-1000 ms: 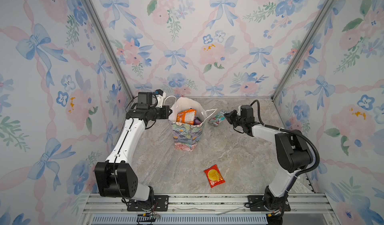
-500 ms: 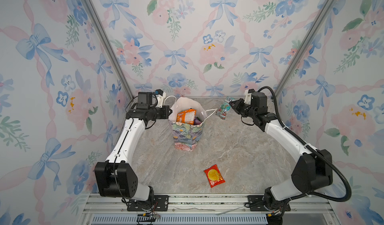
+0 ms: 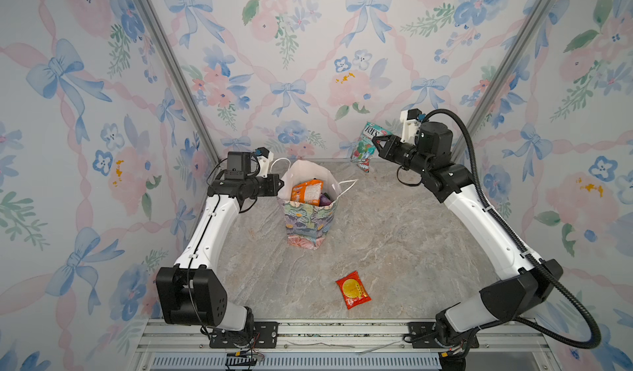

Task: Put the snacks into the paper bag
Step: 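Lift the teal packet with the right gripper and carry it over the bag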

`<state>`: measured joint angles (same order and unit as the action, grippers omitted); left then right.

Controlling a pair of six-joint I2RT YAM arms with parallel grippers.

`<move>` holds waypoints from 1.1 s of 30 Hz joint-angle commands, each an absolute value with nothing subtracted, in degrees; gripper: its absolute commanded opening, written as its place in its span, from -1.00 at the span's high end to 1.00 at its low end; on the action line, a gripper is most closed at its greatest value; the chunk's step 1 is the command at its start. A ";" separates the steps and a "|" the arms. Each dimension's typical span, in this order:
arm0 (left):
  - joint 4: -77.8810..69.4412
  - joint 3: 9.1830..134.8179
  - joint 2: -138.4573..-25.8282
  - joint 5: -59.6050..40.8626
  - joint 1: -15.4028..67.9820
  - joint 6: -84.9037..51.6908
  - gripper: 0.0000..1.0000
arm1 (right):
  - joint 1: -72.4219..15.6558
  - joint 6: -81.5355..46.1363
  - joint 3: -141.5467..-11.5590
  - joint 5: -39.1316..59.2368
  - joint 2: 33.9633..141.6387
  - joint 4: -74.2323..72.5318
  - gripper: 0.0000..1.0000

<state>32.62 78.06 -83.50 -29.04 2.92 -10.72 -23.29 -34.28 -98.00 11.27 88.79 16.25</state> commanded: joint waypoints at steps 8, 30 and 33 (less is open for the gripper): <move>34.45 76.65 -83.15 -29.27 2.58 -9.98 1.00 | -26.91 -29.26 -112.72 12.36 95.93 21.59 1.00; 34.45 76.55 -83.06 -29.18 2.62 -9.86 1.00 | -39.53 -23.75 -125.14 18.96 105.57 31.93 1.00; 34.46 76.64 -83.00 -29.09 2.58 -9.84 1.00 | -40.15 -23.97 -122.36 19.24 104.48 31.51 1.00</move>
<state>32.60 77.97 -83.50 -29.41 2.92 -10.72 -39.33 -24.82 -124.38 17.87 106.41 32.56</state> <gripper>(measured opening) 0.048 0.095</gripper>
